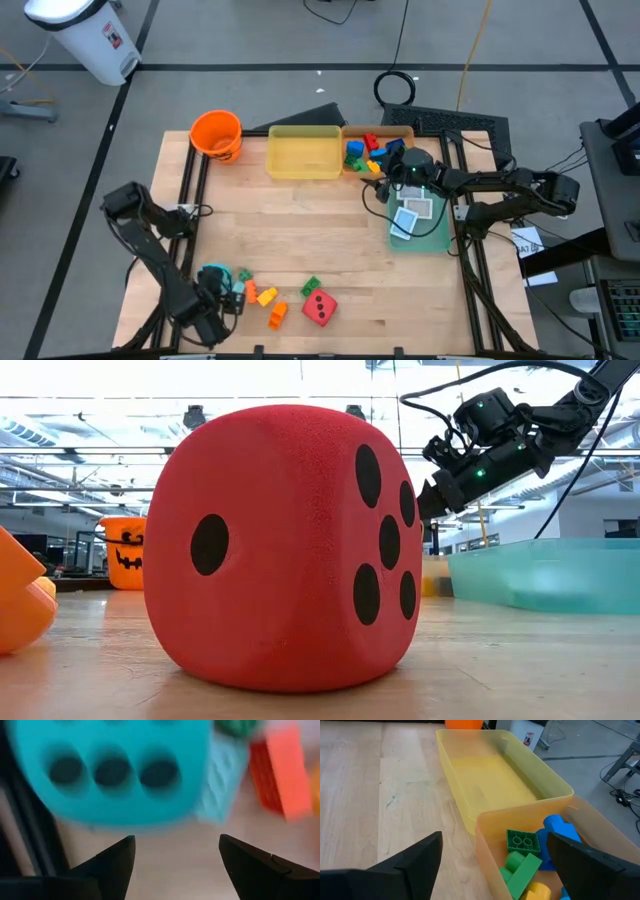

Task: Pick & Place Toys
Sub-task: Put the light blue game piece into the orange bin

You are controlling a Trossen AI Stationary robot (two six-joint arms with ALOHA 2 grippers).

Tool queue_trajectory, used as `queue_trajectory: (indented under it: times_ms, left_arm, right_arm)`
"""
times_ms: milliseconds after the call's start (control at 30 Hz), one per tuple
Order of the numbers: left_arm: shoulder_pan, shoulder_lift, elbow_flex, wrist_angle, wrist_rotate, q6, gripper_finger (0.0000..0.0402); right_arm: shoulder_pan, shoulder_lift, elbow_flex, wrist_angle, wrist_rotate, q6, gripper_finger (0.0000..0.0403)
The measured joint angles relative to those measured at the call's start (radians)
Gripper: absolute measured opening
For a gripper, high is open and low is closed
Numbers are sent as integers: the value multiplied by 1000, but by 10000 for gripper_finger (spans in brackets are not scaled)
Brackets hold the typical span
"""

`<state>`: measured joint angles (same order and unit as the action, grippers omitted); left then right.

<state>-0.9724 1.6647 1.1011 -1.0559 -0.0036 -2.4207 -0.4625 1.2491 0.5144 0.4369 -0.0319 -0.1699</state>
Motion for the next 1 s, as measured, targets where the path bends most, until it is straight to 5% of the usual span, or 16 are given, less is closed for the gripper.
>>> queue_trajectory:
  times_ms: [367,567,1000]
  left_arm:
    - [89,26,0,-150,-365,229,294]
    - [141,23,0,-41,-145,392,294]
    - [129,23,0,17,-27,304,294]
  right_arm:
    - [0,0,0,0,0,5,324]
    - [0,0,0,0,0,5,324]
    - [0,0,0,0,0,3,324]
